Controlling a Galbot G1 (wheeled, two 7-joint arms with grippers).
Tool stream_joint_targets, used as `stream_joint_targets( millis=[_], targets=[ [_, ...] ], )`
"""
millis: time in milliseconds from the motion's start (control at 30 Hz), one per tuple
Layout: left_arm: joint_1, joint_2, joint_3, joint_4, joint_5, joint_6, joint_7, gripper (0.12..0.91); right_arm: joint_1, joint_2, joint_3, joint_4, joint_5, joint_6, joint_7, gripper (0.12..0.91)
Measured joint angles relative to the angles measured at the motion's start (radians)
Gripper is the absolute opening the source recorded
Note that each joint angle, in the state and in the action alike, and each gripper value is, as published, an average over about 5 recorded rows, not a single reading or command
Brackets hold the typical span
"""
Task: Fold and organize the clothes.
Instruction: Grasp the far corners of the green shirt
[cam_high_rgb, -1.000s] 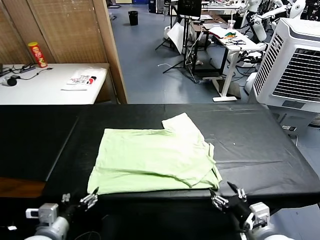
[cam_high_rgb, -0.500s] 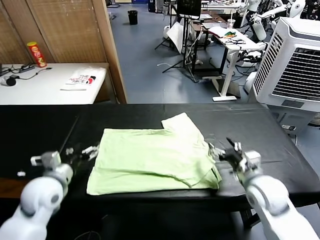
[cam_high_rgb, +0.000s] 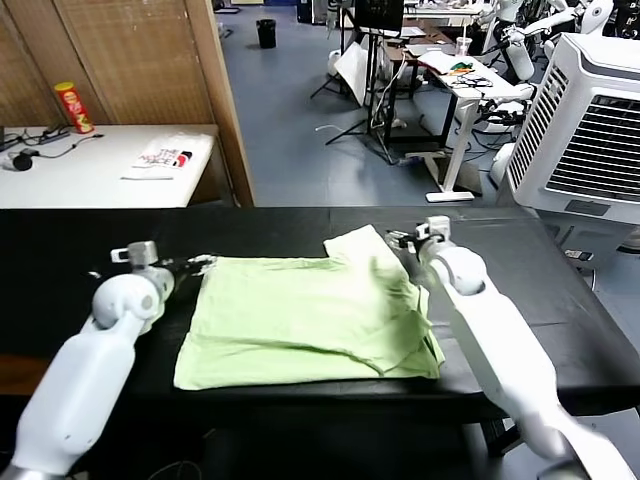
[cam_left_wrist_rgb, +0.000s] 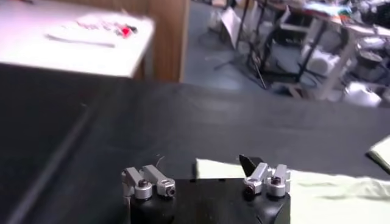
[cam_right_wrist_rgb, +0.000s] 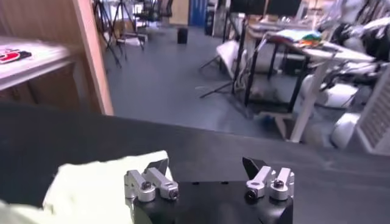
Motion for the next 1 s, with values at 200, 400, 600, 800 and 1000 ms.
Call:
stream_joint_targets(
  millis=[200,400,600,800,1000],
  targets=[
    [-0.053,-0.028,0.042,0.082,0.032,-0.004,0.015,0.798,0.033,0.036,-0.008,-0.097,-0.031,0.010,-0.031,0.798],
    [-0.073,-0.043,0.051,0.127,0.043,-0.015,0.022,0.798,0.048,0.065,-0.001,-0.163,-0.056,0.024,-0.045,0.740],
    [-0.073,-0.045,0.050,0.142,0.045,-0.022,0.029,0.733,0.047,0.082,-0.002,-0.178,-0.059,0.021,-0.045,0.458],
    [-0.059,-0.036,0.049,0.127,0.048,-0.024,0.042,0.415,0.039,0.084,-0.001,-0.170,-0.060,0.015,-0.043,0.172],
    [-0.059,-0.040,0.049,0.126,0.061,-0.036,0.059,0.143,0.021,0.078,0.011,-0.145,-0.060,0.016,-0.036,0.123]
  ],
)
